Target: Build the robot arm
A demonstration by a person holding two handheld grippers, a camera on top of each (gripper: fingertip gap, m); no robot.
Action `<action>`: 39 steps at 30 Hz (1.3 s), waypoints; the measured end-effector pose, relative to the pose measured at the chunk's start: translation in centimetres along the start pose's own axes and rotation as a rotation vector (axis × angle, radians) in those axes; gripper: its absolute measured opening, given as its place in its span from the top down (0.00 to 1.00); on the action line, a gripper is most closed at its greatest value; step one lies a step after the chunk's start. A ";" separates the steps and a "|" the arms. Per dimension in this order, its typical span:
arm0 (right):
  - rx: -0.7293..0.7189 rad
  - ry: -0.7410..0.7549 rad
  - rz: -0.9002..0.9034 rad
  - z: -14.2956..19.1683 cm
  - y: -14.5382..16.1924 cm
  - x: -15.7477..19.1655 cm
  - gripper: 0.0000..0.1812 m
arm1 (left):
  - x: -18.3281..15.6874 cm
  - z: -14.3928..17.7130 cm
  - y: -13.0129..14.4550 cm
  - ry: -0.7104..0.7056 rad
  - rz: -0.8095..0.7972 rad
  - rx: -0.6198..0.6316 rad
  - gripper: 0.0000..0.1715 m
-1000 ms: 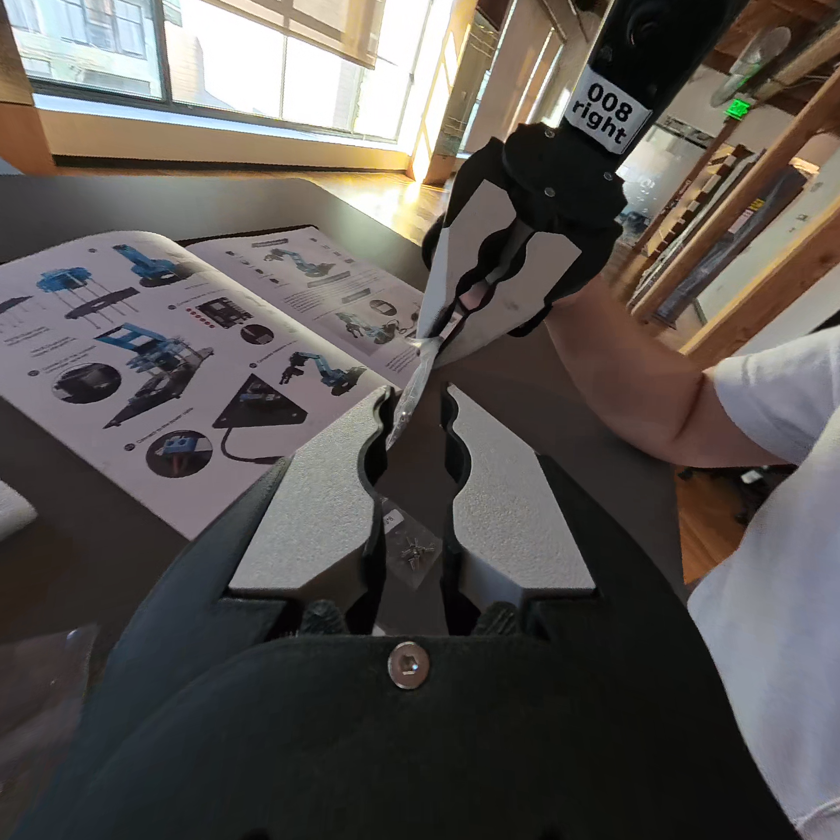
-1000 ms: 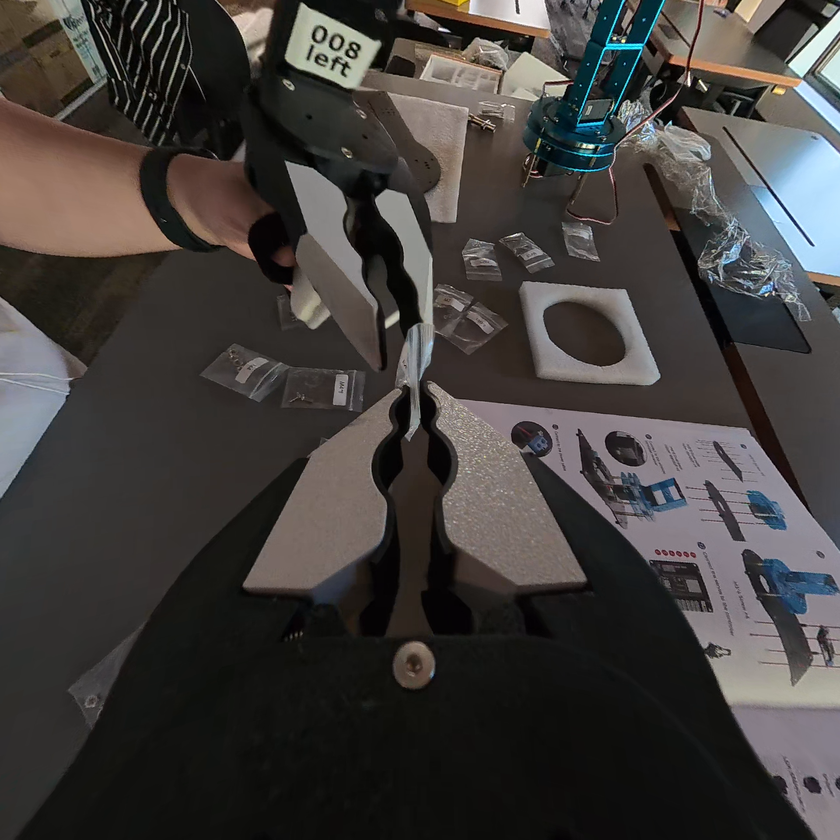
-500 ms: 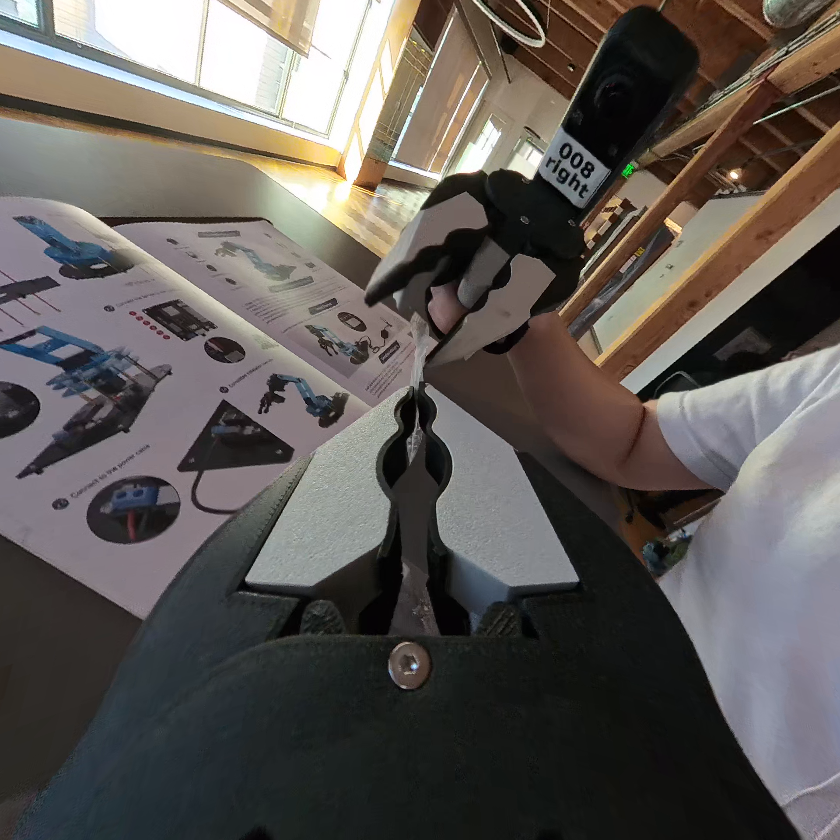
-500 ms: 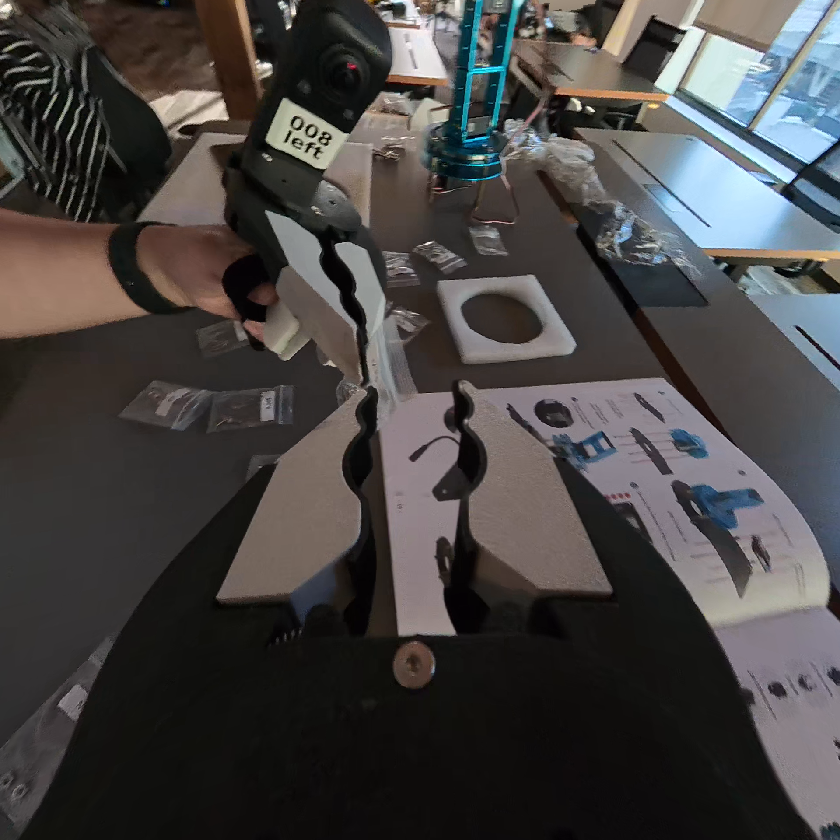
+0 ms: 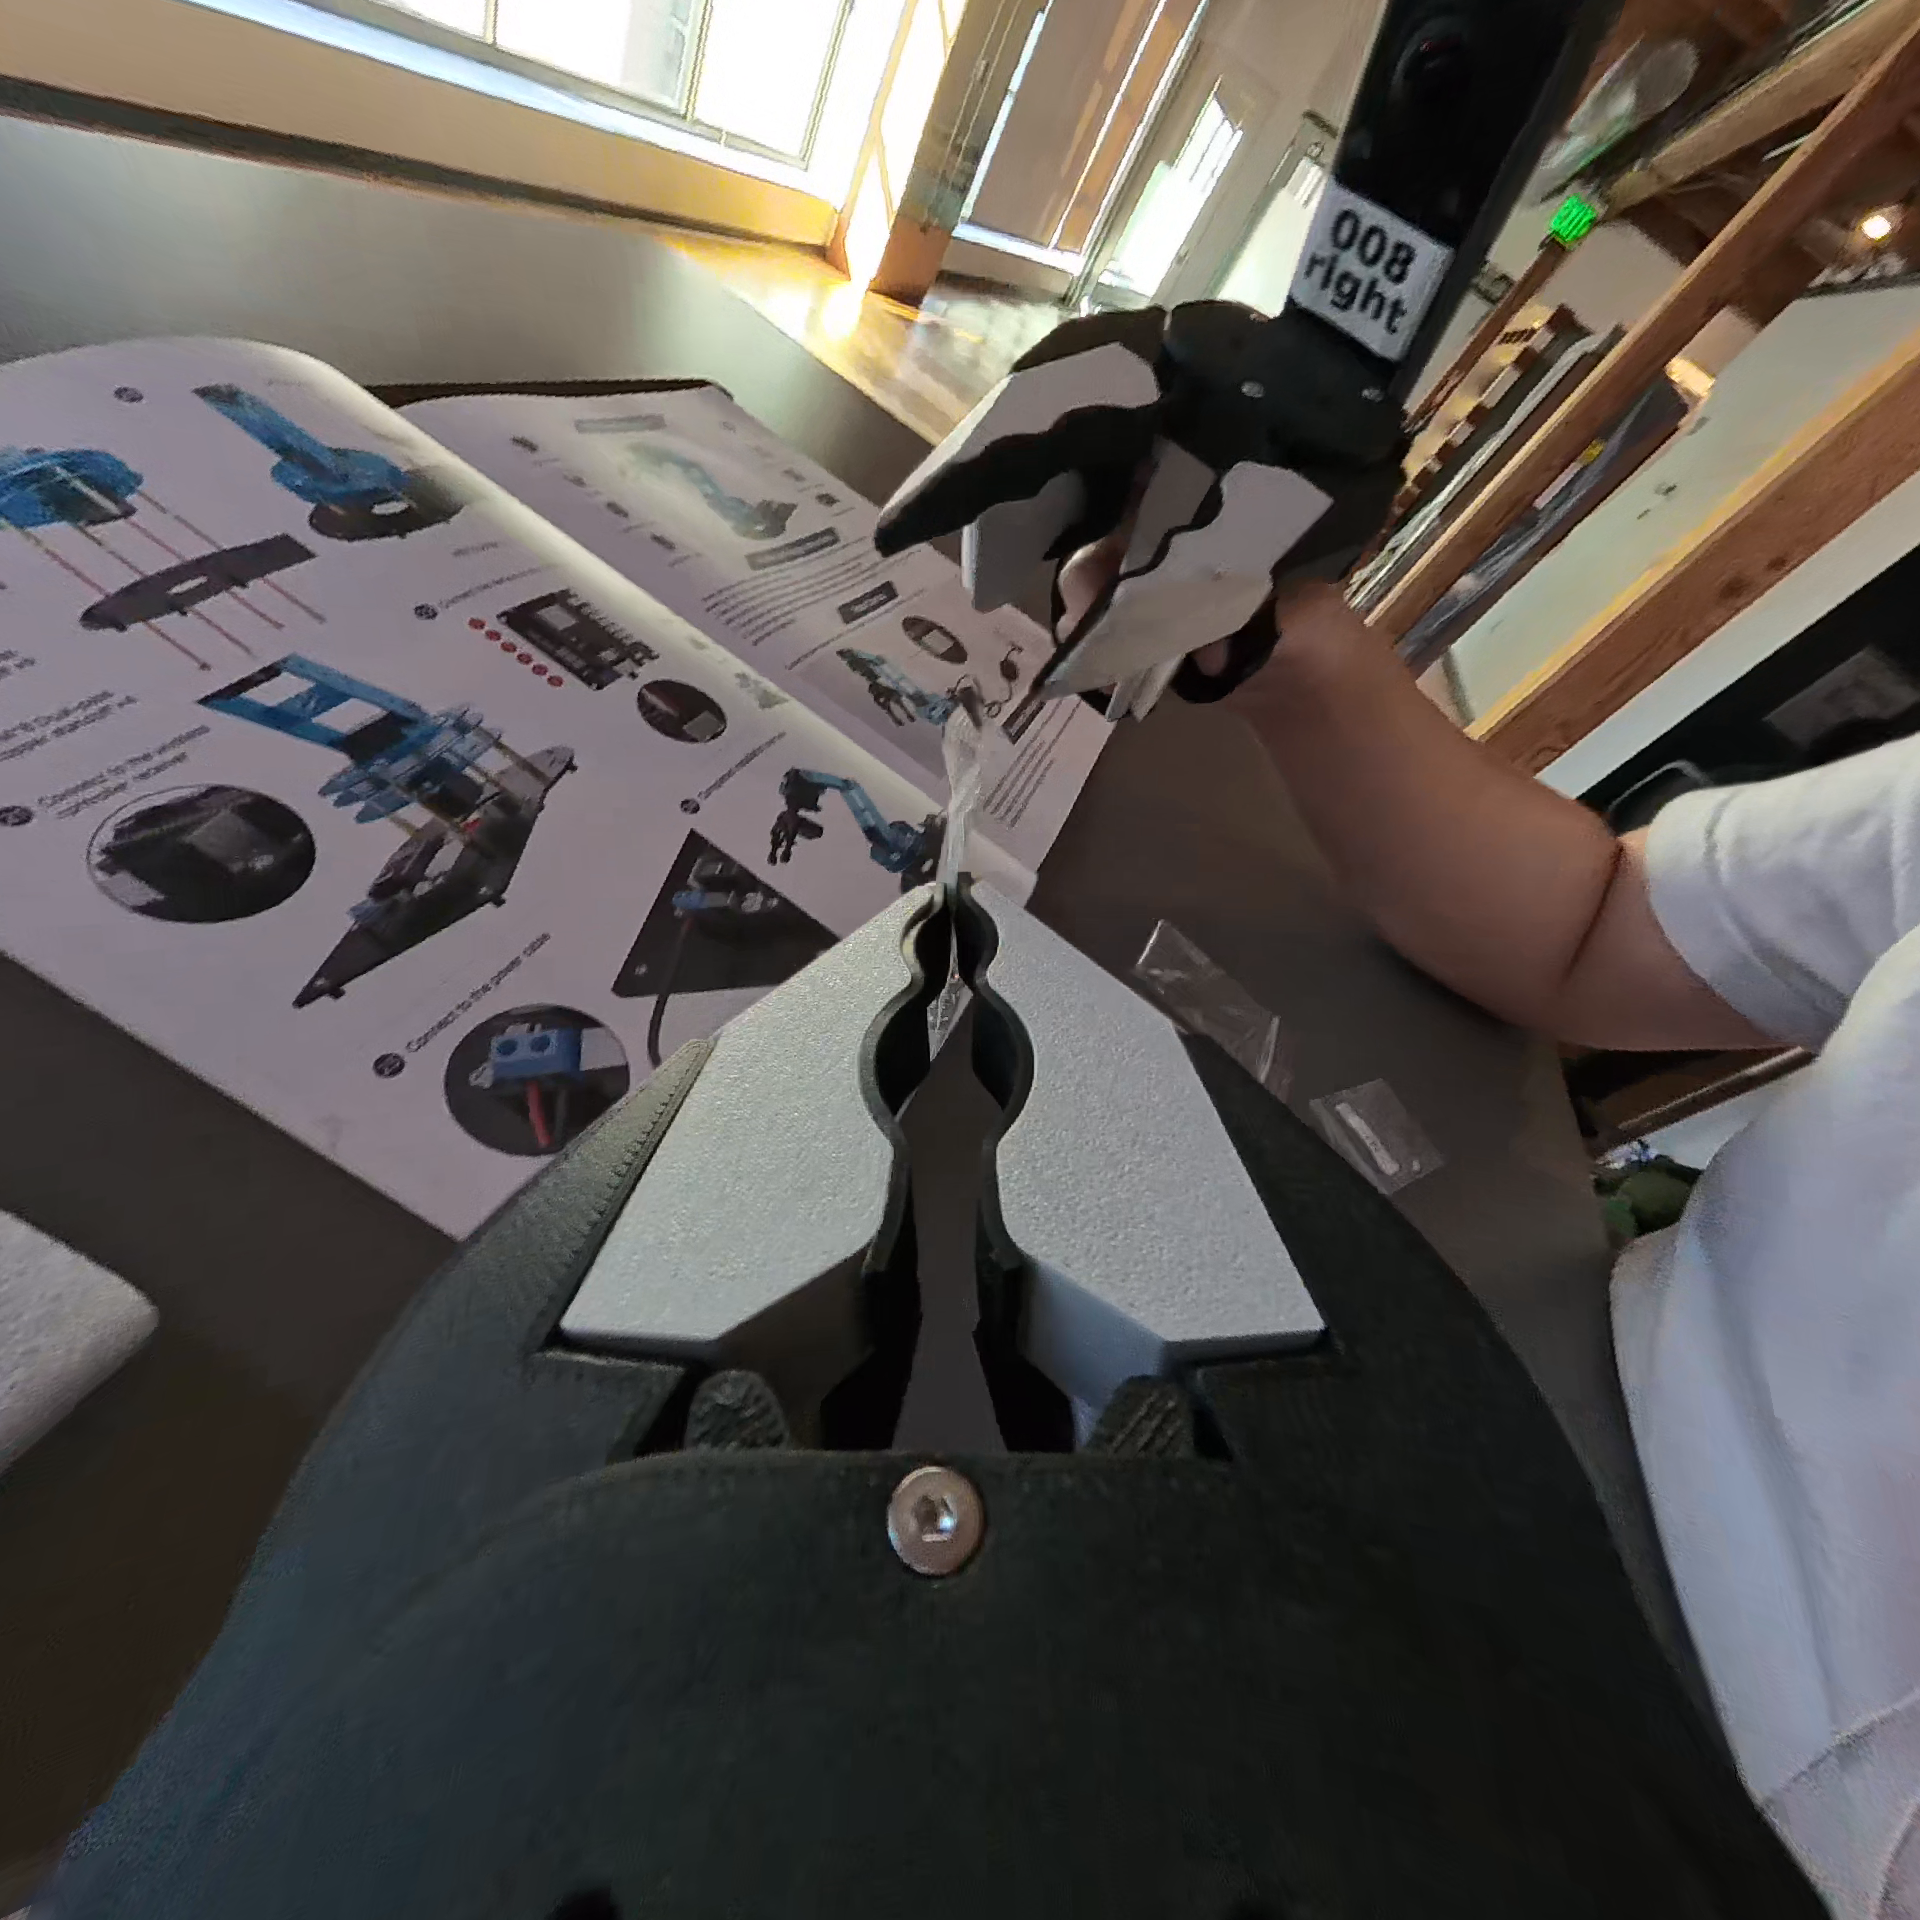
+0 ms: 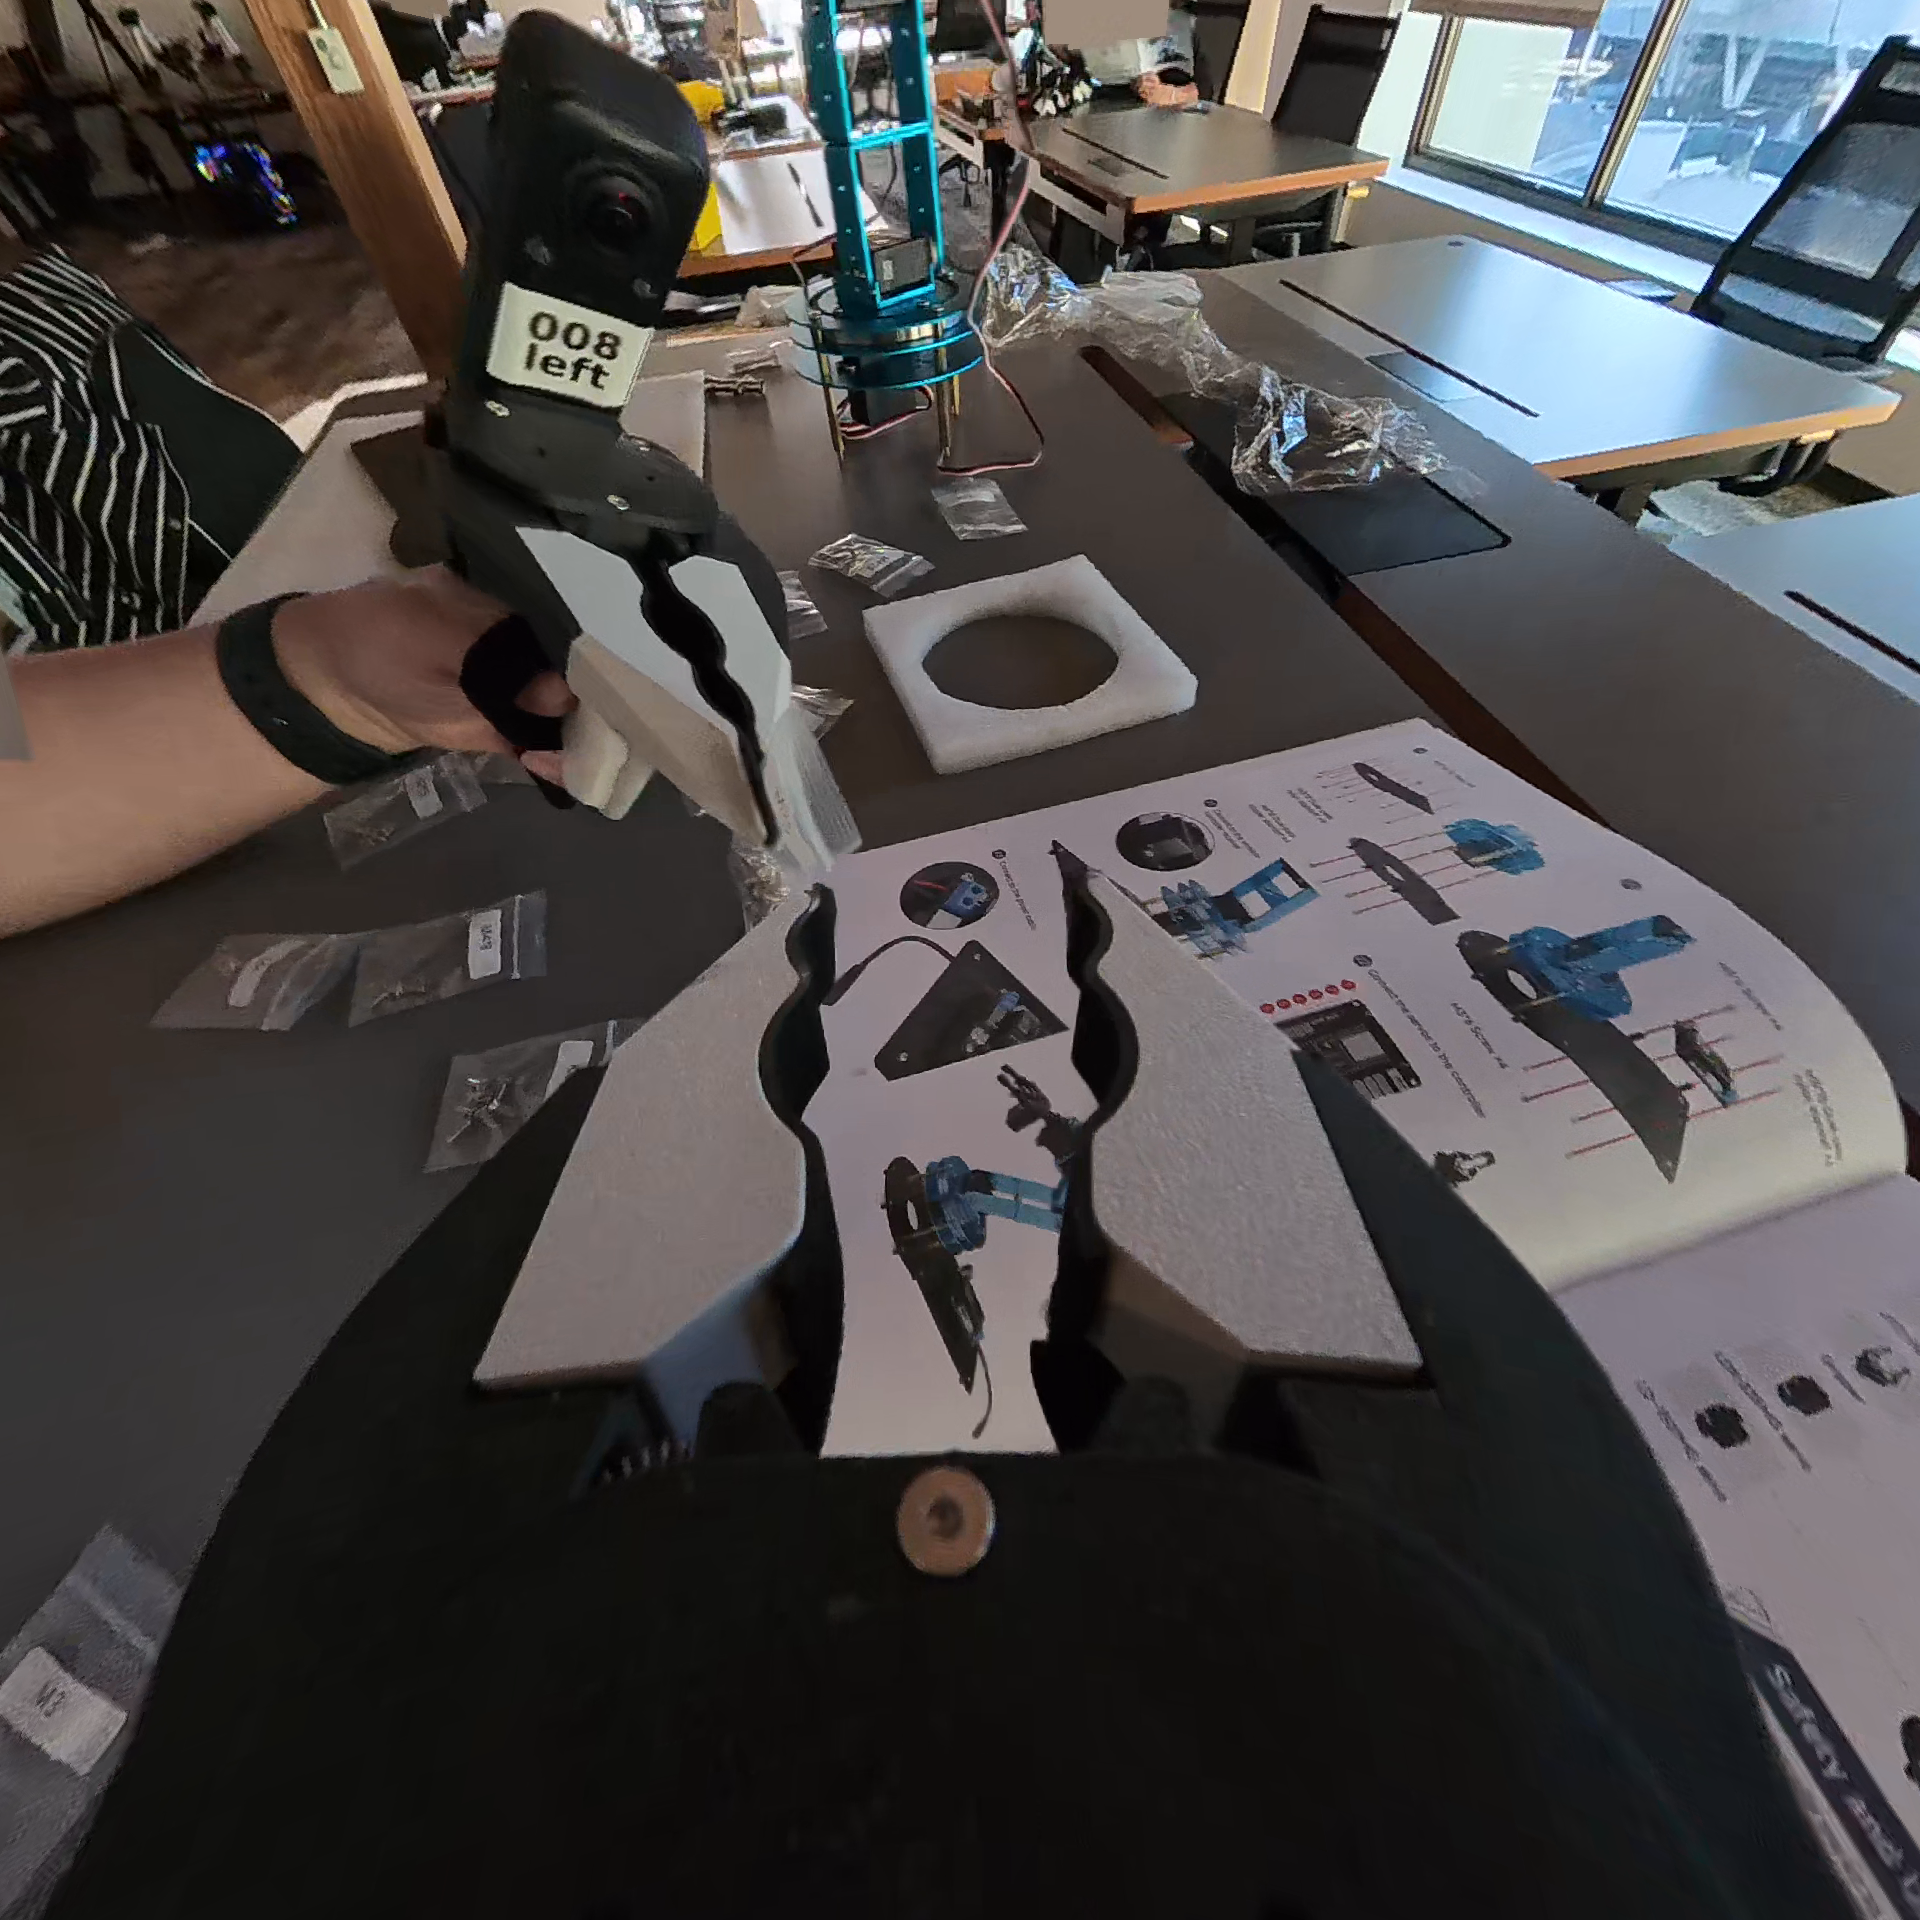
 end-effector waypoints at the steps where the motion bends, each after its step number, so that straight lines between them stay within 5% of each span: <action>1: -0.005 -0.003 0.020 -0.2 0.0 0.3 0.77 | 0.1 0.1 0.2 -0.014 0.000 0.011 1.00; 6: -0.035 -0.014 0.082 -1.2 0.3 1.1 0.86 | 0.4 0.2 0.5 -0.012 0.023 0.027 1.00; 39: -0.184 -0.337 -0.372 -2.5 0.1 1.6 0.81 | 0.6 1.3 -0.6 0.224 0.239 -0.155 1.00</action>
Point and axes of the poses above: each gripper's, where its closed fingertips meet, z back along the fingers, y out of its underside, x = y × z across the jaws, the point moved 7 cm from there along z, back along the fingers, and after that the axes turned 5 degrees about z, right-handed, at the moved point
